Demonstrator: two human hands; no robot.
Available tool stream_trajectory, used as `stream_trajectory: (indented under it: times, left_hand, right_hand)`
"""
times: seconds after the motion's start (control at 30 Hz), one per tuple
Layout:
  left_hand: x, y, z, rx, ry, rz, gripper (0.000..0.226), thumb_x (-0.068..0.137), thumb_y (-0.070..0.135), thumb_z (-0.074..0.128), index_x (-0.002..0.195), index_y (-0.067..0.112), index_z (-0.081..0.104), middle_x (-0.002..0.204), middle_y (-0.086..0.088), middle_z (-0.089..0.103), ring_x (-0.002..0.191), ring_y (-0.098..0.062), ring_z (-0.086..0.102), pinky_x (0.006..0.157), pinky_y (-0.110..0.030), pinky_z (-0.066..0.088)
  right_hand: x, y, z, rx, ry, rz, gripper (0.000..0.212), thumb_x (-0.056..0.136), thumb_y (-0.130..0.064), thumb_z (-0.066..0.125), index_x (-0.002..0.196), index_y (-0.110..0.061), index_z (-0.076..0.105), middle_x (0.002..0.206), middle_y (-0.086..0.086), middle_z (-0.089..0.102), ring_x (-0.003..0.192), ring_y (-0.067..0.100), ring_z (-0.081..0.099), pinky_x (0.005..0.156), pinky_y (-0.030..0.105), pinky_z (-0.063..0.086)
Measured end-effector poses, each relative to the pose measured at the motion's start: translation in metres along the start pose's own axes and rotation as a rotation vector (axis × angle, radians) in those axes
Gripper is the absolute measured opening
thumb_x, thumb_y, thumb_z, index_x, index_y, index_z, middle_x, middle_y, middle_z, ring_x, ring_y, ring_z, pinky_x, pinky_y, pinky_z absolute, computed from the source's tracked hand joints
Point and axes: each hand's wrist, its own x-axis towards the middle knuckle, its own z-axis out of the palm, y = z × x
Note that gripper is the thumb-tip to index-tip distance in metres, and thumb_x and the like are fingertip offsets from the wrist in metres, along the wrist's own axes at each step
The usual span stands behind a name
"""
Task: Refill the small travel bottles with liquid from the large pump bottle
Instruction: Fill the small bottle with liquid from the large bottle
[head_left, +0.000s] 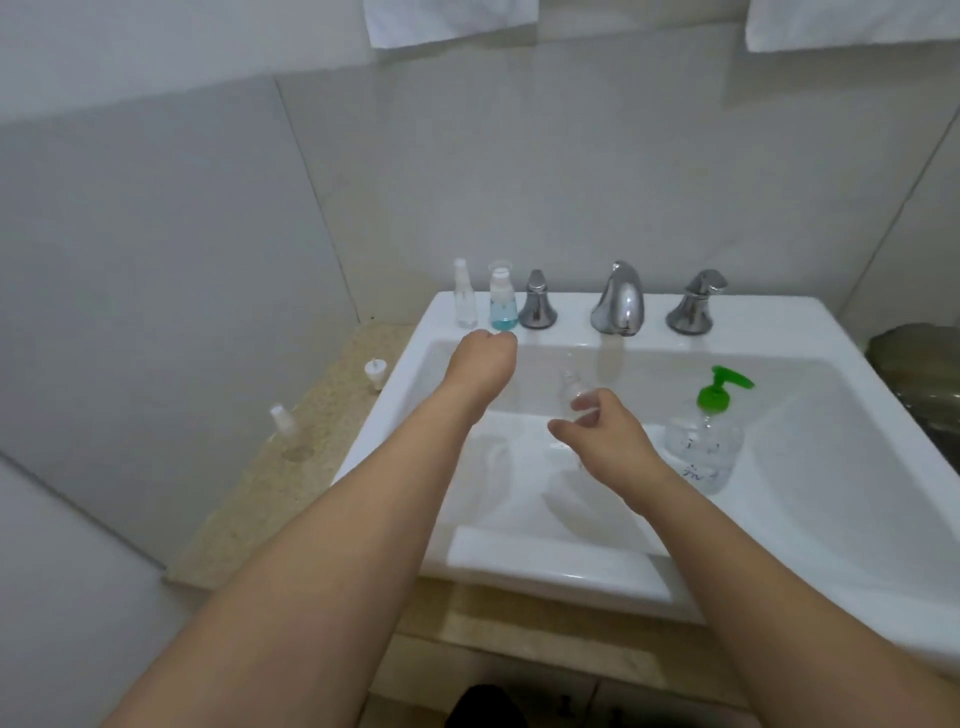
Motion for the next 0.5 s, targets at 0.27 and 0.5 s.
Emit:
stream_trajectory:
  times: [0.27,0.5]
  left_hand:
    - [-0.044,0.038,0.084,0.141,-0.346,-0.057,0.027,0.101,0.031,0.044,0.107,0.009,0.059,0.104,-0.007,0.056,0.090,-0.027,0.053,0.083,-0.036,0.045]
    - [-0.049,0.066,0.145,0.195,-0.396,-0.048,0.046,0.105,0.041,0.040,0.121,0.004,0.061,0.113,-0.009,0.058,0.098,-0.029,0.056,0.098,-0.044,0.049]
  right_hand:
    - [-0.028,0.048,-0.094,-0.003,-0.037,0.088,0.036,0.080,-0.040,0.071,0.105,-0.024,0.052,0.101,0.000,0.060,0.087,0.017,0.061,0.066,0.028,0.044]
    - [-0.031,0.088,-0.144,-0.028,0.038,0.116,0.028,0.080,-0.039,0.068,0.097,-0.023,0.053,0.097,0.001,0.061,0.080,0.019,0.061,0.066,0.032,0.049]
